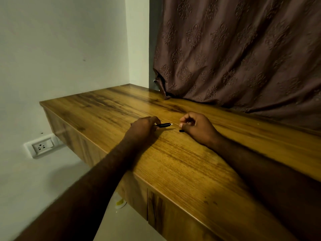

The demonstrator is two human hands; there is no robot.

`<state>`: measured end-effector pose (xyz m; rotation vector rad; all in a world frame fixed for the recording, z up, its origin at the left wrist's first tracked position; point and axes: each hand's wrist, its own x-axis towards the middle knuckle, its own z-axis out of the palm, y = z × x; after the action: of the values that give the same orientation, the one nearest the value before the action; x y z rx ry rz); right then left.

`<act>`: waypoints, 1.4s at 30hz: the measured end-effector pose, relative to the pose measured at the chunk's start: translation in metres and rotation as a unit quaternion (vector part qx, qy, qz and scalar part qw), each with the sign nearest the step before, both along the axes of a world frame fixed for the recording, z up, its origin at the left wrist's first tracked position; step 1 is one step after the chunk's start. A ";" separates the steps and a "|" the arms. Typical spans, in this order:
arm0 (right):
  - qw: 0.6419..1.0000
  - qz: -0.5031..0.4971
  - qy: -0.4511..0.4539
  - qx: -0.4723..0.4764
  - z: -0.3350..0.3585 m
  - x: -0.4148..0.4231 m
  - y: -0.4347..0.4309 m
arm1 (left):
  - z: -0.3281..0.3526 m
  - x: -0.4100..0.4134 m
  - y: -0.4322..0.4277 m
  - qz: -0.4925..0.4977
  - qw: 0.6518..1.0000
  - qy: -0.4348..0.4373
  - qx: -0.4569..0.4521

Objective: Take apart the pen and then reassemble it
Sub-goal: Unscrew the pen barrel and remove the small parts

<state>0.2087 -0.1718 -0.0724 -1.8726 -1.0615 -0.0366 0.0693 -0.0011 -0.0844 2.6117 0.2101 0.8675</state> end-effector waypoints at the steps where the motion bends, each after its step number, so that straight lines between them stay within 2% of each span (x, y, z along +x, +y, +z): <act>1: 1.000 0.009 -0.013 -0.007 0.000 -0.002 0.001 | 0.001 0.001 0.000 0.001 1.000 0.006 -0.005; 10: 0.973 0.016 -0.223 -0.059 0.000 -0.009 -0.001 | 0.001 -0.003 -0.005 -0.013 1.000 0.003 0.022; 22: 0.963 0.031 -0.264 -0.029 0.001 -0.011 0.002 | -0.001 -0.001 -0.004 -0.023 1.000 -0.006 0.020; 27: 0.969 0.034 -0.246 -0.019 0.000 -0.012 0.002 | 0.001 -0.002 -0.006 -0.020 1.000 -0.009 0.015; 31: 0.982 0.011 -0.189 0.001 0.001 -0.008 0.000 | 0.000 -0.003 -0.007 -0.009 0.999 -0.030 -0.001; 36: 0.992 -0.054 -0.104 0.040 0.000 0.006 -0.001 | -0.001 -0.001 -0.005 0.016 1.000 -0.005 -0.002; 42: 0.987 -0.114 -0.075 -0.085 -0.001 0.018 -0.002 | -0.001 0.001 0.001 0.033 0.999 0.005 0.038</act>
<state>0.2264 -0.1741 -0.0734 -2.1679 -0.9701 -0.2282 0.0699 -0.0005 -0.0855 2.6944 0.2718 0.9012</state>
